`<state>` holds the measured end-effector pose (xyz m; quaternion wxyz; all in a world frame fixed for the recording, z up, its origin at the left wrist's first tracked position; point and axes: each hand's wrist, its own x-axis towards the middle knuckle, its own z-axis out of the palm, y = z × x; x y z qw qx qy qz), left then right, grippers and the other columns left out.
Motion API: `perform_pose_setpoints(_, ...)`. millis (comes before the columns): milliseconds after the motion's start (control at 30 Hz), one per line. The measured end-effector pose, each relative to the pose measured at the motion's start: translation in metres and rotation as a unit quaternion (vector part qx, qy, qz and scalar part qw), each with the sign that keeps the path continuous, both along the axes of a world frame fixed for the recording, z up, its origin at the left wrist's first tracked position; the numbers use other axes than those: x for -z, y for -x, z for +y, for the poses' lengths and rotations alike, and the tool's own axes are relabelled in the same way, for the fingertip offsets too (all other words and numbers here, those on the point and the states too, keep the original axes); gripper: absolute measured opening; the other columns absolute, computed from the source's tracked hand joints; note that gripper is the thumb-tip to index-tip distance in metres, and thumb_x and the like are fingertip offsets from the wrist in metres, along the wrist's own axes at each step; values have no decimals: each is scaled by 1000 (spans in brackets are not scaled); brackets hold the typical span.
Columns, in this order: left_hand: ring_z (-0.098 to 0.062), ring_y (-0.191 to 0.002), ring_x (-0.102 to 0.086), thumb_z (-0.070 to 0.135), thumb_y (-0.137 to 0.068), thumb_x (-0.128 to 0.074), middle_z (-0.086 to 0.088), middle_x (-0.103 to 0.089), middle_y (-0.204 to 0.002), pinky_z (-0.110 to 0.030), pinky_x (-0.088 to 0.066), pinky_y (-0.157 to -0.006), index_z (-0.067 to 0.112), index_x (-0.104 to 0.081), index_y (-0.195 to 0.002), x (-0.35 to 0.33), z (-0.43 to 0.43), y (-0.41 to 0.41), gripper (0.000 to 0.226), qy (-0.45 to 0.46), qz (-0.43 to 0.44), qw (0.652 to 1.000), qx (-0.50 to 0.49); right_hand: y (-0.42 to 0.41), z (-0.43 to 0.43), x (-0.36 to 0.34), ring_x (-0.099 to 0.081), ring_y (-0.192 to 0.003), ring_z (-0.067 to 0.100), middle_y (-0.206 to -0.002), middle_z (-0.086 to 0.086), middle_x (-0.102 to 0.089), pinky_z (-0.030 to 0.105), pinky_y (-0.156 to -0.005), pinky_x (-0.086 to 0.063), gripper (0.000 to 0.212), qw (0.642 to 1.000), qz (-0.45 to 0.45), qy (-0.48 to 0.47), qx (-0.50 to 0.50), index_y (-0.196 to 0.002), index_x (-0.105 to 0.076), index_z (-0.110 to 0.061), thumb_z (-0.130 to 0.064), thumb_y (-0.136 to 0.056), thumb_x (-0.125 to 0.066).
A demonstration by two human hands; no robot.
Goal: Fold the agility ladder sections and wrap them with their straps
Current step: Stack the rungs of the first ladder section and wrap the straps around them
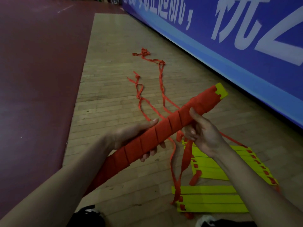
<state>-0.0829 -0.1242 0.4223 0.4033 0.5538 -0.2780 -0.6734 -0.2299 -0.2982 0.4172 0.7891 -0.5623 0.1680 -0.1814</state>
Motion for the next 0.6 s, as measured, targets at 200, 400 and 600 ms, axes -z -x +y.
perform_pose_setpoints(200,-19,-52,-51,67,-84,-35,-10,-54,-67,-27,-42,-54,3,-63,-90,5,-7,3,70,-3,-43,998,-41,-2,-1,3,-26,-45,10,-52,-1,-38,24,-45,-24,32,999,34,-6,-8,-71,-53,-15,-44,-85,-53)
perform_pose_setpoints(400,-19,-56,-52,69,-80,-43,-10,-56,-69,-28,-45,-55,5,-58,-86,10,-14,9,66,-23,-108,988,-112,-9,-2,10,-32,-35,10,-47,2,-50,21,-39,-29,39,986,120,111,38,-76,-50,-12,-43,-98,-41)
perform_pose_setpoints(600,-17,-58,-52,66,-88,-39,-7,-56,-70,-31,-45,-57,10,-58,-85,14,-19,18,60,2,-273,948,-162,-10,-5,16,-31,-31,9,-41,0,-48,20,-38,-27,46,974,150,162,50,-77,-61,-8,-35,-103,-33)
